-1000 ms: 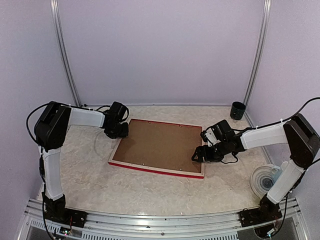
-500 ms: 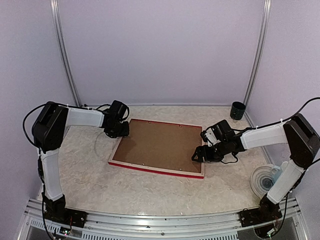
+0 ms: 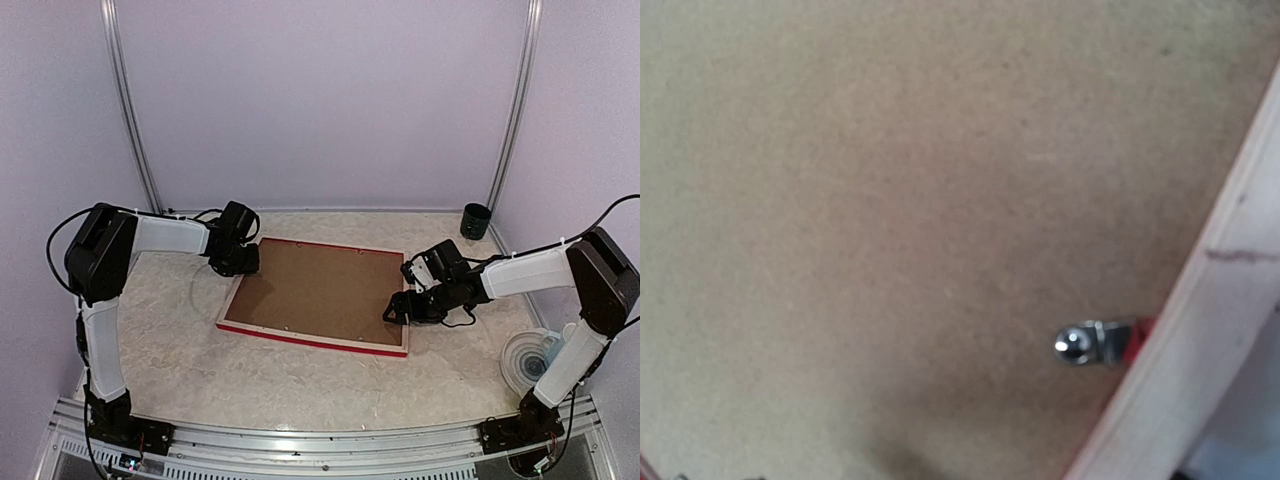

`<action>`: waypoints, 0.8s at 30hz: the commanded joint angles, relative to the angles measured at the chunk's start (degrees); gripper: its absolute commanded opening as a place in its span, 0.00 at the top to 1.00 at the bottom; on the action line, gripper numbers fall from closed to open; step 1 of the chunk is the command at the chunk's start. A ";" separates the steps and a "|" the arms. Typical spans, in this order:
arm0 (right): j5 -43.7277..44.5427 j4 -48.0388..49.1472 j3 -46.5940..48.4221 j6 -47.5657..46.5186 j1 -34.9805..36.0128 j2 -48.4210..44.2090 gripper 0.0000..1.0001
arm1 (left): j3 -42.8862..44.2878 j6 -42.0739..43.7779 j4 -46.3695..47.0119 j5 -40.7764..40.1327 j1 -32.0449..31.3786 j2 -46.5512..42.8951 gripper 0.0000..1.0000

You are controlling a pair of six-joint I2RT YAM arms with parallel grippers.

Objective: Put the photo into the frame
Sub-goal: Press the fastener onto the backboard.

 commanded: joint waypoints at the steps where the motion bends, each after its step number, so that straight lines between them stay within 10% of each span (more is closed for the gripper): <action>1: -0.80 -1.11 -1.71 0.33 1.10 2.47 0.17 | 0.93 0.44 -1.94 -1.52 -0.31 2.28 0.65; 24: -1.04 -0.68 -2.31 0.59 1.12 2.30 0.17 | -0.95 -0.08 2.45 -1.12 0.66 -0.91 0.59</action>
